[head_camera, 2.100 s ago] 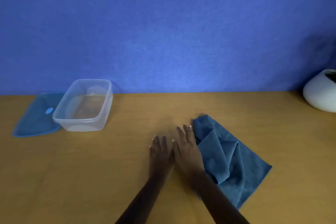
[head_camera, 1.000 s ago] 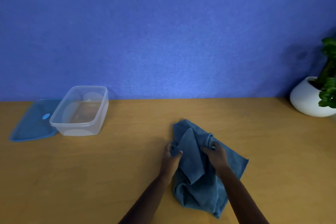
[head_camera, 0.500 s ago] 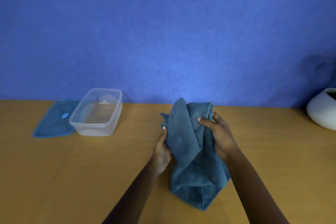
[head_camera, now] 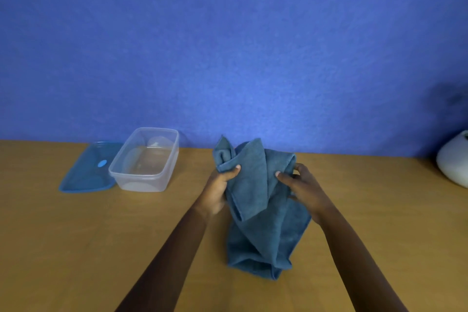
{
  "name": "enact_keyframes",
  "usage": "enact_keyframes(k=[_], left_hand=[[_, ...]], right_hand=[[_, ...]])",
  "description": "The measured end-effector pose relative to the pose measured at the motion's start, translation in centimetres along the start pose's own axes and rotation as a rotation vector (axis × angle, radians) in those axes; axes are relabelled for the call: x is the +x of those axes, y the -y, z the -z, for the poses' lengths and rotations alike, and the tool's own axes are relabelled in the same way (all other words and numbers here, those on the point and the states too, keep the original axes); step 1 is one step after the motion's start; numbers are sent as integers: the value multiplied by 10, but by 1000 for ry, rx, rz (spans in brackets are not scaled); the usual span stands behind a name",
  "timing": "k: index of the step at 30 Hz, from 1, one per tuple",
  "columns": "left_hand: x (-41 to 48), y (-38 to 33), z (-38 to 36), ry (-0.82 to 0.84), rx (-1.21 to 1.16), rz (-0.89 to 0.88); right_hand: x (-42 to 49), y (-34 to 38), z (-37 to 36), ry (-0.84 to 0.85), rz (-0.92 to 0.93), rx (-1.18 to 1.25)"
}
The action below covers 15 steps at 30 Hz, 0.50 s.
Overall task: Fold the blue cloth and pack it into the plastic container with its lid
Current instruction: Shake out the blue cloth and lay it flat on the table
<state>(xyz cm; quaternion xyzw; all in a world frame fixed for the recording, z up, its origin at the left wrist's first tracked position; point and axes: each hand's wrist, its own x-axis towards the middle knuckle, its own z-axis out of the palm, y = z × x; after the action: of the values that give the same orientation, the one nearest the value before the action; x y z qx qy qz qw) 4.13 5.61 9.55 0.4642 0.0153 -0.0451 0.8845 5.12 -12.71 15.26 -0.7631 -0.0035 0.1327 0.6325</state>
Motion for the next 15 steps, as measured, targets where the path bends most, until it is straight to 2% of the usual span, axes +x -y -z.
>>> enact_keyframes(k=[3,9,15], left_hand=[[1,-20,-7,-29,138,-58],[0,-67,-28,42,420,-102],[-2,-112,-51,216,741,-89]], right_hand=[[0,1,5,-68,88,-170],[-5,26,12,-164,270,-262],[-15,72,18,-9,475,-418]])
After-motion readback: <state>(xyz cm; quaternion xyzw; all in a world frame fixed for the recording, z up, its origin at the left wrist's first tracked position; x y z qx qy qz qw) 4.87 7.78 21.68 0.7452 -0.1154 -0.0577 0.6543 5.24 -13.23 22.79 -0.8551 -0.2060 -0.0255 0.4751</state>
